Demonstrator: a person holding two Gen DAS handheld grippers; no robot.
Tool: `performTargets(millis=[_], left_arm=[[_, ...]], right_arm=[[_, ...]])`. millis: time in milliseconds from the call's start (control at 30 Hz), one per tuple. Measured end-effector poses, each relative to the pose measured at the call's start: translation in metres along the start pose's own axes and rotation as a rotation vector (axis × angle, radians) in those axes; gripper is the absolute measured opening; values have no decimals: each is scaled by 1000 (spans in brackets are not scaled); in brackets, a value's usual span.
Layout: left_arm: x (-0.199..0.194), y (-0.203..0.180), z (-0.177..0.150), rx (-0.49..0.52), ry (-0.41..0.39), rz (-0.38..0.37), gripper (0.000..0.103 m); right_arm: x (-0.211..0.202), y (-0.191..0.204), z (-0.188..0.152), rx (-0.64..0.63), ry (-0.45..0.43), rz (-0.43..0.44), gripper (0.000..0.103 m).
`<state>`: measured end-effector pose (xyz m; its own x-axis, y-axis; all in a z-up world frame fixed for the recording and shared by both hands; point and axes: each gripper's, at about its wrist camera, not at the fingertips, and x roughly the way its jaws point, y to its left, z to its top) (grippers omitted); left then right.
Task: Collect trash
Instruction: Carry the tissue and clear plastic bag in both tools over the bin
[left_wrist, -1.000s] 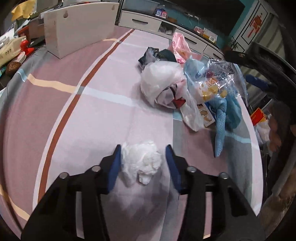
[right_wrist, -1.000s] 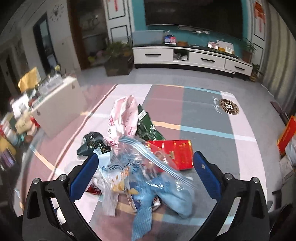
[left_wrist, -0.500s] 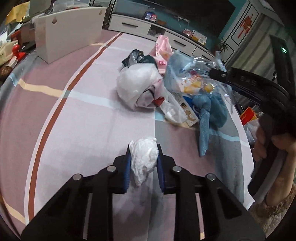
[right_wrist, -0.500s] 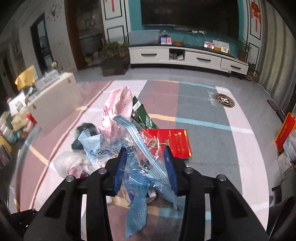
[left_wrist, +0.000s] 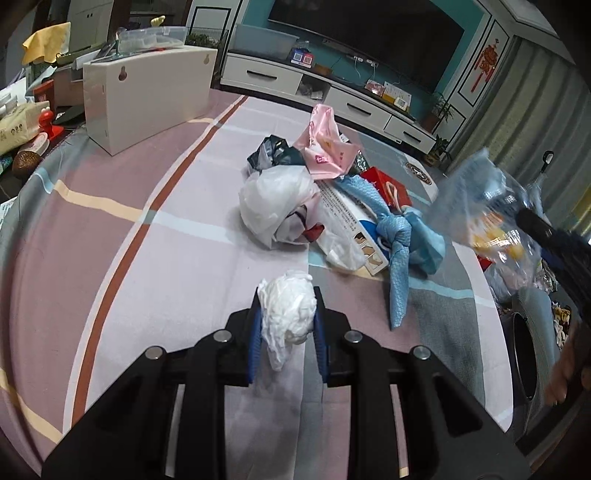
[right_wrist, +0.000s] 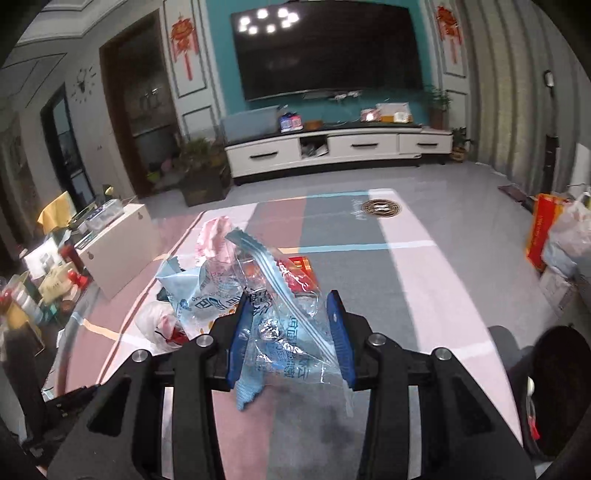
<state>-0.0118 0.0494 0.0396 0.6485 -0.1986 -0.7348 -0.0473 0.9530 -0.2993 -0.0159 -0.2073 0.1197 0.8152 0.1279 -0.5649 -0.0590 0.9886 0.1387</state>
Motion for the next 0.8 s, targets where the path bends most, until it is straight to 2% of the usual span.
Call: performTargets(millis=[167, 300, 600, 733, 800], left_arm=[[-13, -11, -1, 27, -28, 2, 25], [-33, -25, 1, 57, -85, 1, 25], [-60, -73, 3, 124, -138, -14, 25], [-72, -102, 2, 155, -160, -48, 25], [-77, -114, 2, 167, -169, -67, 25]], right_arm=[[-20, -13, -15, 49, -14, -19, 41], [-30, -27, -18, 110, -16, -11, 41], [-66, -48, -16, 141, -103, -19, 41], [-88, -63, -15, 160, -152, -48, 41], [-100, -71, -14, 170, -179, -97, 41]])
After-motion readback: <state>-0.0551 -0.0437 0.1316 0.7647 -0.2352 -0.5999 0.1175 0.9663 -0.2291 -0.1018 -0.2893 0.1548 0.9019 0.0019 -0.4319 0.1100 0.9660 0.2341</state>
